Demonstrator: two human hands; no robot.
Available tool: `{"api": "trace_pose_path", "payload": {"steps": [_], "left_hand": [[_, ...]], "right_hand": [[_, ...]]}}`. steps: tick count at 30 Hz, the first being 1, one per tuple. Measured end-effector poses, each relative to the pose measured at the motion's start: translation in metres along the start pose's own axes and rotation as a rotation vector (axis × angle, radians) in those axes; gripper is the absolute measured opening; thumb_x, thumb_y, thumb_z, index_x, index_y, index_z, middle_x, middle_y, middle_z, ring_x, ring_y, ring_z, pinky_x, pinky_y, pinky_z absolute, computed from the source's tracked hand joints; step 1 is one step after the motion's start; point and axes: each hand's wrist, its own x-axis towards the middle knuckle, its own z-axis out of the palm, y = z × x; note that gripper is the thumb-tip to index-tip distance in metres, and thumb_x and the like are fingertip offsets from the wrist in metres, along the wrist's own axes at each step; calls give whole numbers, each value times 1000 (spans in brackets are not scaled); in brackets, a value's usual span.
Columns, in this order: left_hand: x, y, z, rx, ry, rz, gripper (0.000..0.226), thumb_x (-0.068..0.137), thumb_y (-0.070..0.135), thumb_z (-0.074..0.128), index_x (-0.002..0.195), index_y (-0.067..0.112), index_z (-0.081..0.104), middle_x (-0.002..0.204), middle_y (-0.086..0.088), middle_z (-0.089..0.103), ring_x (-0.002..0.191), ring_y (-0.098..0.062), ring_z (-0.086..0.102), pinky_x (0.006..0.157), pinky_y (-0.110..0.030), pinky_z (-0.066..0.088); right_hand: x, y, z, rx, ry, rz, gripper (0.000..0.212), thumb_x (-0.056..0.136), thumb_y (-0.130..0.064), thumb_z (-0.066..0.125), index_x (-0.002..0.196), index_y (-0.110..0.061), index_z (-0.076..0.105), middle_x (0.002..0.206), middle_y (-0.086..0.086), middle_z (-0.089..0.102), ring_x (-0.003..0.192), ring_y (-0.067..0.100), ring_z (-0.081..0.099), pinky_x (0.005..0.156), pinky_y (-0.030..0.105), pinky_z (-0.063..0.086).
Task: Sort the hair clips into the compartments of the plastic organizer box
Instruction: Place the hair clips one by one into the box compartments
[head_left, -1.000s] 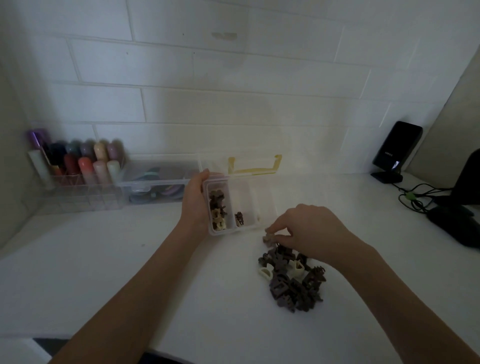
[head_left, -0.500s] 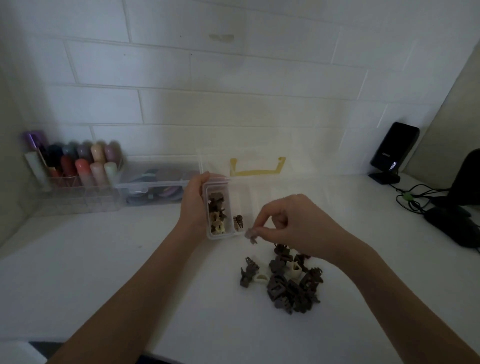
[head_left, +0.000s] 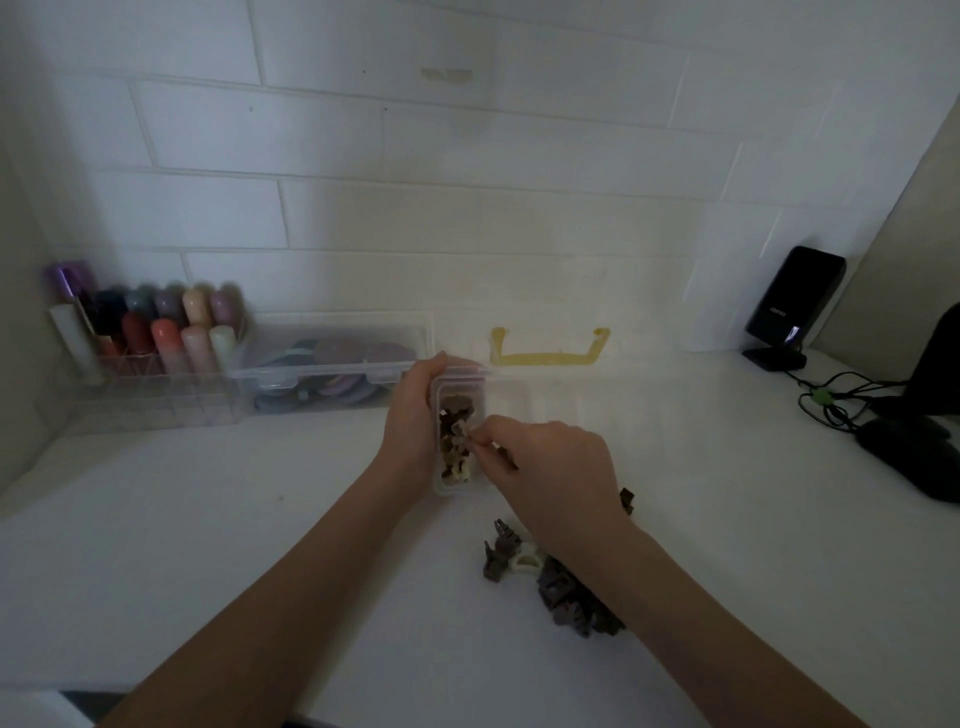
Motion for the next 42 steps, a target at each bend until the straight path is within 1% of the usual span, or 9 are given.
{"api": "trace_pose_path", "payload": {"steps": [8,11,15,18,23,27,30,36,42], "left_hand": [[4,-1,-3,-1,14,-51,35,92,35,43,81,10,65,72,-6,67,68,-21,62,66,-29,48],[3,-1,-4,23,-9,-55,36,91,38,43,83,12,65,79,-10,65,73,-25,62,70,-32,48],[3,-1,-3,22,-13,-34,37,93,36,40,81,11,65,72,-6,67,62,-17,64,61,-25,49],[4,-1,-2,24,-11,-26,37,93,36,41,80,11,65,69,-4,68,61,-16,64,60,-24,50],[3,0,-3,5,-31,-32,36,93,35,41,80,10,63,63,-3,65,55,-15,62,58,-25,49],[4,1,-3,40,-14,-7,37,94,34,39,77,11,62,67,-6,65,59,-18,61,57,-23,48],[5,1,-3,58,2,2,37,94,35,40,75,13,63,73,-8,65,66,-21,62,62,-27,48],[3,2,-1,34,4,21,35,94,31,39,74,11,61,71,-7,64,62,-18,61,61,-24,48],[2,2,-1,24,6,8,36,94,31,39,74,11,62,73,-8,64,65,-20,61,62,-25,48]], "right_hand": [[3,-3,-11,-289,-161,-16,20,60,-26,84,73,-26,68,40,-4,46,27,17,40,47,14,1],[3,0,-11,-162,-125,5,28,71,-28,78,94,-22,62,43,-4,49,27,17,42,38,13,11],[2,-1,-9,-118,-107,-19,7,78,-24,63,81,-26,70,40,-4,49,29,18,45,36,18,25],[1,-1,-12,-64,-117,3,30,84,-35,43,83,-30,73,40,-4,54,31,18,49,36,18,28],[5,0,-27,18,-62,-131,33,84,-25,43,99,-25,72,42,-5,47,32,15,39,37,19,25],[16,4,-51,61,-321,-182,20,82,-23,50,83,-30,69,44,-13,37,39,3,36,44,18,36],[19,11,-62,50,-598,-186,24,86,-28,54,98,-41,70,49,-22,33,51,-3,38,56,9,31],[10,13,-48,-13,-809,-122,30,86,-49,56,116,-46,62,69,-20,36,91,9,55,70,21,33],[10,14,-42,36,-855,-114,30,87,-41,58,117,-46,59,65,-20,39,68,2,39,56,20,32]]}}
